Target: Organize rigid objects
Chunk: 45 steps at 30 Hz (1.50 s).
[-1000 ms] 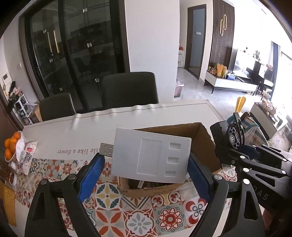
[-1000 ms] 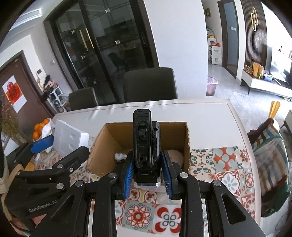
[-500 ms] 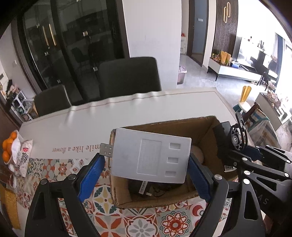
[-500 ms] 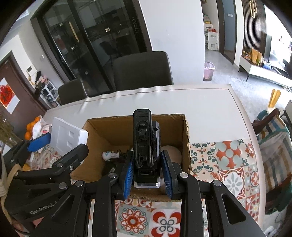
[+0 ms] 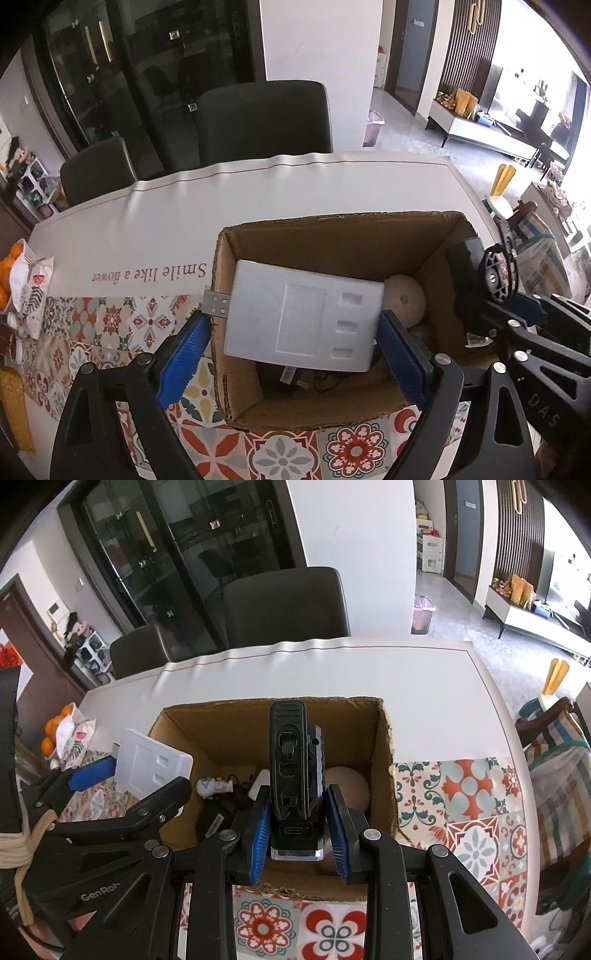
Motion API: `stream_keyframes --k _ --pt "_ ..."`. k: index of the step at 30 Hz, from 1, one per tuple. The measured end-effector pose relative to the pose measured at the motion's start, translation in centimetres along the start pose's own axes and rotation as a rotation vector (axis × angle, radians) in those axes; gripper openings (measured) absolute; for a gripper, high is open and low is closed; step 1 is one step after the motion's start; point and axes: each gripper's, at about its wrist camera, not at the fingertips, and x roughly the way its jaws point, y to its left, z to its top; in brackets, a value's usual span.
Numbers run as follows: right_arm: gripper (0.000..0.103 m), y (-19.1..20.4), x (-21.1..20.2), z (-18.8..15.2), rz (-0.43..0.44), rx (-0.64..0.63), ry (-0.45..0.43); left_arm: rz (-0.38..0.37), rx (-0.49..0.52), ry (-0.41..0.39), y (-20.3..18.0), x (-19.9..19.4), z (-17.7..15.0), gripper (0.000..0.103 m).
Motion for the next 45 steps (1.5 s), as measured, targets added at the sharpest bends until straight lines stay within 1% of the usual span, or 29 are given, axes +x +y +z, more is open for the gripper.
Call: stream_keyframes --k 5,12,14,16,18,20,23,26,29,33,34,35,40,45 --pt "0.030 0.0 0.3 0.0 -0.004 0.001 0.011 0.013 0.012 0.009 0.1 0.3 0.3 0.097" --pt "0.030 0.7 0.4 0.1 0.000 -0.009 0.016 0.074 0.003 -0.024 0.9 -1.1 0.0 0.098" --pt "0.045 0.9 0.2 0.2 -0.002 -0.014 0.006 0.081 -0.006 -0.035 1.4 -1.7 -0.2 0.099" --pt "0.049 1.2 -0.2 0.2 -0.024 -0.019 -0.004 0.079 -0.017 -0.044 1.8 -2.4 -0.4 0.099" --pt "0.049 1.3 -0.8 -0.1 -0.024 -0.019 -0.008 0.079 -0.022 -0.057 2.0 -3.1 -0.6 0.099" --pt "0.051 1.3 -1.4 -0.2 -0.026 -0.016 -0.009 0.091 -0.024 -0.072 2.2 -4.1 -1.1 0.099" --pt "0.058 1.4 -3.3 -1.2 -0.035 -0.016 -0.029 0.101 -0.023 -0.100 2.2 -5.8 -1.9 0.100" --pt "0.060 1.6 -5.3 -2.2 -0.037 -0.027 -0.053 0.103 -0.023 -0.135 1.9 -7.8 -3.1 0.101" --pt "0.069 1.9 -7.4 -3.3 -0.046 -0.040 -0.083 0.088 -0.026 -0.164 1.7 -9.9 -4.5 0.102" --pt "0.078 2.2 -10.8 -5.0 -0.057 -0.048 -0.138 0.083 -0.033 -0.199 1.4 -12.4 -5.9 0.103" --pt "0.083 2.2 -11.5 -5.3 -0.062 -0.047 -0.147 0.082 -0.037 -0.209 1.3 -13.1 -6.4 0.103" --pt "0.085 2.1 -12.3 -5.8 -0.065 -0.045 -0.159 0.080 -0.039 -0.220 1.3 -13.8 -6.8 0.103" --pt "0.092 2.1 -15.7 -7.8 -0.058 -0.039 -0.201 0.071 -0.035 -0.272 0.7 -17.2 -9.2 0.103" --pt "0.093 2.2 -18.4 -10.3 -0.051 -0.045 -0.217 0.084 -0.040 -0.315 0.2 -20.1 -11.5 0.103"
